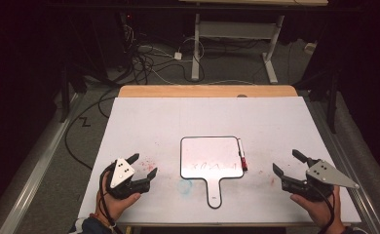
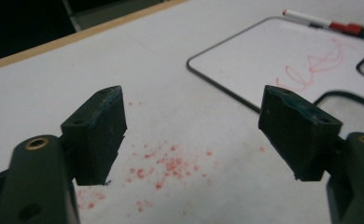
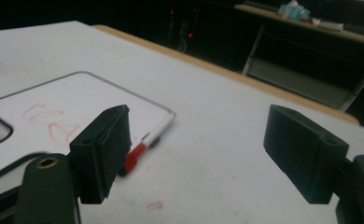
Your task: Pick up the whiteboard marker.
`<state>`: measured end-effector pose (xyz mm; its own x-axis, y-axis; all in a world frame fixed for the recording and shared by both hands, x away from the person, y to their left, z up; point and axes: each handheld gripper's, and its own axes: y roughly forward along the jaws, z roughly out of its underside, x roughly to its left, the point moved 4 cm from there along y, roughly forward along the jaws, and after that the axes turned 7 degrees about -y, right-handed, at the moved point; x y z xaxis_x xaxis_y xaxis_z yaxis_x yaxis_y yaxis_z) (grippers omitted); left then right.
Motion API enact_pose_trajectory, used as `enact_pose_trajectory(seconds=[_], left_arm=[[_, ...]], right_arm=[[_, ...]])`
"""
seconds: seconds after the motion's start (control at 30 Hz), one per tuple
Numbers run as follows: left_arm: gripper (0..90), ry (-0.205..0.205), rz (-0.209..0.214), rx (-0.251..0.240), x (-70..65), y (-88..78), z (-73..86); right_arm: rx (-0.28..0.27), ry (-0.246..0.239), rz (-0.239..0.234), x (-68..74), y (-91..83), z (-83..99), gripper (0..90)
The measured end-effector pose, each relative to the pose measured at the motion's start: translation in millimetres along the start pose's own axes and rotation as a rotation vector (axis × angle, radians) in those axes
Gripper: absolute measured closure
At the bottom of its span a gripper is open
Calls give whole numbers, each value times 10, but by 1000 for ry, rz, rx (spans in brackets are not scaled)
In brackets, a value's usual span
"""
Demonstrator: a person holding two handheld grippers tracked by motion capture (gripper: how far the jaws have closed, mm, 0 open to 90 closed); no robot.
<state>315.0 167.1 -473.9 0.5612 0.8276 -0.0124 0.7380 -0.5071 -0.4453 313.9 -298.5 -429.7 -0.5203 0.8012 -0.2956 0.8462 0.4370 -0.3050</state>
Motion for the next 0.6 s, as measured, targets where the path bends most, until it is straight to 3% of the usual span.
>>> enact_pose_trajectory(seconds=[0.1, 0.17, 0.3, 0.47, 0.6], left_arm=[[202, 37, 17, 20, -51, 57, -12], [203, 58, 19, 45, -74, 100, 0], [208, 94, 30, 80, -103, 139, 33], [209, 87, 35, 94, -92, 159, 47], [223, 103, 26, 103, -99, 168, 52]], right_arm=[[34, 6, -33, 14, 2, 73, 242], [51, 47, -66, -1, 5, 79, 243], [81, 45, -92, 19, 27, 95, 252], [132, 84, -158, 64, 141, 122, 275], [180, 68, -185, 107, 272, 147, 309]])
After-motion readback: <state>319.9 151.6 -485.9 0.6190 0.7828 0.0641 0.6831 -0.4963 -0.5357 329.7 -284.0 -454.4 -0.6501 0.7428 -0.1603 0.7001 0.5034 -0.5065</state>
